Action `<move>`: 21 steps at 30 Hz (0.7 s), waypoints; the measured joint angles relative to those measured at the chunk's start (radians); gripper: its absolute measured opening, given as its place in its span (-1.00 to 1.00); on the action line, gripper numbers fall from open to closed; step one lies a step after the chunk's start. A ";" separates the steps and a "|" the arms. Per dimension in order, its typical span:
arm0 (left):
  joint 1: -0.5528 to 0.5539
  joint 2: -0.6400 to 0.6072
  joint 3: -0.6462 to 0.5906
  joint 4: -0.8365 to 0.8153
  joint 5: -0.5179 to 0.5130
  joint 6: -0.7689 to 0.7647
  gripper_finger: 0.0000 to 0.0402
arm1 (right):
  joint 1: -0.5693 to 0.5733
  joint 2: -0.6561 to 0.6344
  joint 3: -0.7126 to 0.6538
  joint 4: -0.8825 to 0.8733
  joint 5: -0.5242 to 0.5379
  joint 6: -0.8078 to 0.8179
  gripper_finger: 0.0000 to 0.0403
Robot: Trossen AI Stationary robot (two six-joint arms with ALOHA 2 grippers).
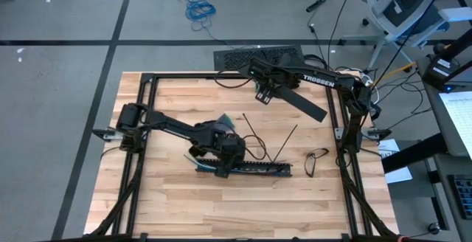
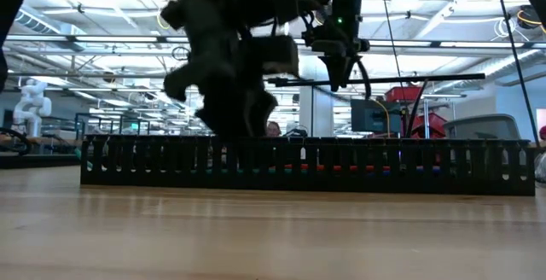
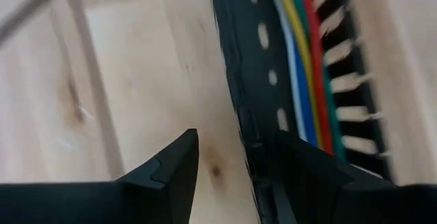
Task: Ziptie cables
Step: Close the black cable duct
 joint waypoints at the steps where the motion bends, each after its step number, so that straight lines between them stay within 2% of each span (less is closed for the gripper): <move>1: 0.000 0.014 0.000 -0.001 0.000 0.001 -0.07 | -0.001 0.000 0.000 -0.001 0.000 0.000 0.16; 4: 0.000 0.040 0.000 0.002 -0.025 -0.004 -0.09 | 0.000 0.000 0.000 0.001 0.000 -0.001 0.16; 6: -0.002 0.040 0.000 0.014 -0.094 -0.034 -0.20 | 0.000 0.000 0.000 0.002 0.000 -0.005 0.16; 11: 0.022 0.011 0.000 -0.021 -0.107 -0.172 -0.89 | -0.001 0.000 0.000 0.002 0.001 -0.011 0.16; 16: 0.023 -0.022 0.000 -0.157 -0.091 -0.309 -0.97 | -0.007 0.000 0.000 0.002 0.003 -0.019 0.16; 21: -0.012 -0.110 -0.001 -0.292 -0.077 -0.295 -0.98 | -0.023 0.000 0.000 0.004 0.003 -0.036 0.16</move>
